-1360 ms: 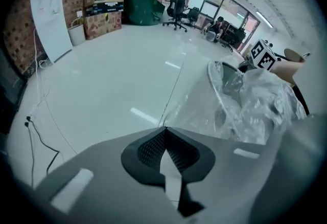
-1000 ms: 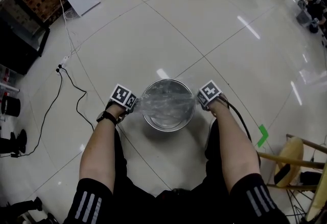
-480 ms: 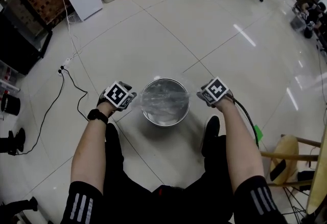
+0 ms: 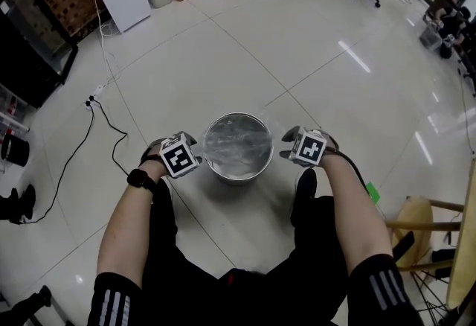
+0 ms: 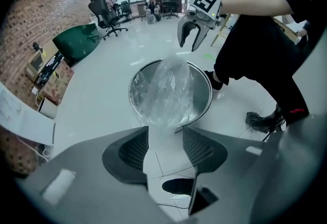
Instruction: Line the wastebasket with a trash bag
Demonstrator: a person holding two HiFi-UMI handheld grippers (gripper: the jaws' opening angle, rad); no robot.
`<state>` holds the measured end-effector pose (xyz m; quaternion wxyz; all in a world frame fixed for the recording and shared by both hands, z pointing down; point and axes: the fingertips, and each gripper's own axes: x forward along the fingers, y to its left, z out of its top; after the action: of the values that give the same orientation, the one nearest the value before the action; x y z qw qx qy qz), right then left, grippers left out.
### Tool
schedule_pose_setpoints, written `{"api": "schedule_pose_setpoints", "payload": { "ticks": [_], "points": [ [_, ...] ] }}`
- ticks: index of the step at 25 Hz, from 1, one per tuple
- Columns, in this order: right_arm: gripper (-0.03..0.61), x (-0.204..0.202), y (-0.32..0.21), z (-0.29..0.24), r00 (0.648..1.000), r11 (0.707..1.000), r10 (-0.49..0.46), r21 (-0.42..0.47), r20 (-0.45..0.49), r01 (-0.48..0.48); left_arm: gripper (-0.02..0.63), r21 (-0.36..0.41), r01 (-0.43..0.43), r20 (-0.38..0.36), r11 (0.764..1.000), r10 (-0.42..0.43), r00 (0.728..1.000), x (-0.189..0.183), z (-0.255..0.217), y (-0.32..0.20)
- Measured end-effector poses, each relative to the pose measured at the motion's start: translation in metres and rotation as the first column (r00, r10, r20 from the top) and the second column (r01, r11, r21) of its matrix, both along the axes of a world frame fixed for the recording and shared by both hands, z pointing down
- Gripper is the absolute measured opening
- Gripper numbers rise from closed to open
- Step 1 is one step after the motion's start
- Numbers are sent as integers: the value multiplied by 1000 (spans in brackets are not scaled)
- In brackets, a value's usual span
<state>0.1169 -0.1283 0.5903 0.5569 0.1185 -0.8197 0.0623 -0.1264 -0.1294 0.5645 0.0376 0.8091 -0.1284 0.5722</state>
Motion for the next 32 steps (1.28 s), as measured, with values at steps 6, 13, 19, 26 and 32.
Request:
{"api": "schedule_pose_setpoints", "payload": {
  "ticks": [6, 13, 19, 26, 32],
  "points": [
    [177, -1, -17, 29, 989, 991, -93, 83, -117, 103, 209, 17, -113, 100, 993, 111, 989, 3, 19, 2],
    [97, -11, -11, 43, 994, 995, -83, 44, -68, 86, 130, 24, -89, 71, 996, 87, 994, 11, 41, -6],
    [8, -15, -3, 26, 994, 994, -107, 0, -38, 107, 0, 6, -122, 52, 992, 122, 991, 7, 34, 4],
    [8, -9, 48, 21, 980, 965, -198, -172, 21, 199, 5, -125, -230, -46, 965, 226, 973, 15, 5, 51],
    [8, -1, 75, 33, 976, 937, -217, -275, 22, 215, 41, -209, -324, -33, 923, 324, 945, 19, 18, 88]
  ]
}}
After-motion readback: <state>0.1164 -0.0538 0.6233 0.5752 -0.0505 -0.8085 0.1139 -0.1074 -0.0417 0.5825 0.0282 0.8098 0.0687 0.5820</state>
